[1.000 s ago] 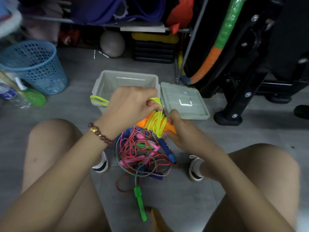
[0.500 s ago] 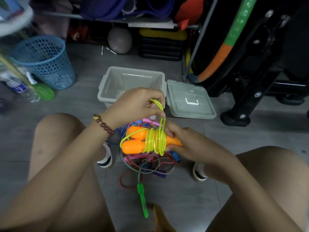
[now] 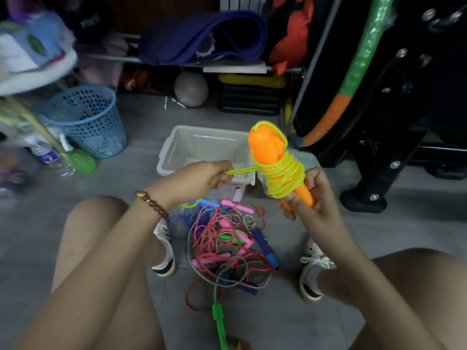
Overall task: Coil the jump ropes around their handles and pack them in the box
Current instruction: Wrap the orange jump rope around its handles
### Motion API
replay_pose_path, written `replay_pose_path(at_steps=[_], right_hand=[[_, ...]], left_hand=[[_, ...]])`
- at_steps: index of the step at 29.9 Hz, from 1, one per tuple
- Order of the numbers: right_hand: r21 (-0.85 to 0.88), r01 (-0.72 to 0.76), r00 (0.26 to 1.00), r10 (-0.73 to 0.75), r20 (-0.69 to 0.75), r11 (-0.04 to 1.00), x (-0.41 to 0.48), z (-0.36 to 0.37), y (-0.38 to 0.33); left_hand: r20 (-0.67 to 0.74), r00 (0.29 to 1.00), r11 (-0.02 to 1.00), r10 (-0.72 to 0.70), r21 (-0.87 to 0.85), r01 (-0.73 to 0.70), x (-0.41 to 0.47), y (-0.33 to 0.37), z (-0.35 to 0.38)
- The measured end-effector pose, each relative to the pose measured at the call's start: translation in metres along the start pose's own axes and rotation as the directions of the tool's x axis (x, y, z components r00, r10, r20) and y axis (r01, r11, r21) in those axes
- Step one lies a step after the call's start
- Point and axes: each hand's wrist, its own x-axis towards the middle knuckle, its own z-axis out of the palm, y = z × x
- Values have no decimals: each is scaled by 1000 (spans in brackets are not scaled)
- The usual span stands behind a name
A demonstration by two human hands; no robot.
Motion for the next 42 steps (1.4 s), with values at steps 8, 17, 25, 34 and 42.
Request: replay_pose_path(at_steps=[8,17,25,34,42], right_hand=[[-531,-107,956,-61,-288,841,7,-11,-2],[-766,-192,944,-97,-314,614,9,-10,0],[-769,-212,935,-102,-338,603,15,-9,-3],[-606,-287,912,18,-410,742,18,-26,-1],[-692,-363,910,79,-407,624,20,-35,9]], left_hand=[[-207,978,992,39,127,-13,-6,36,7],[-367,928,993,62,117,-20,-12,79,26],[-329,944,995,13,-85,-43,-11,86,36],[-164,971,982,-176,-100,161,4,57,34],[-263,953,942,152,330,-59,-16,79,20]])
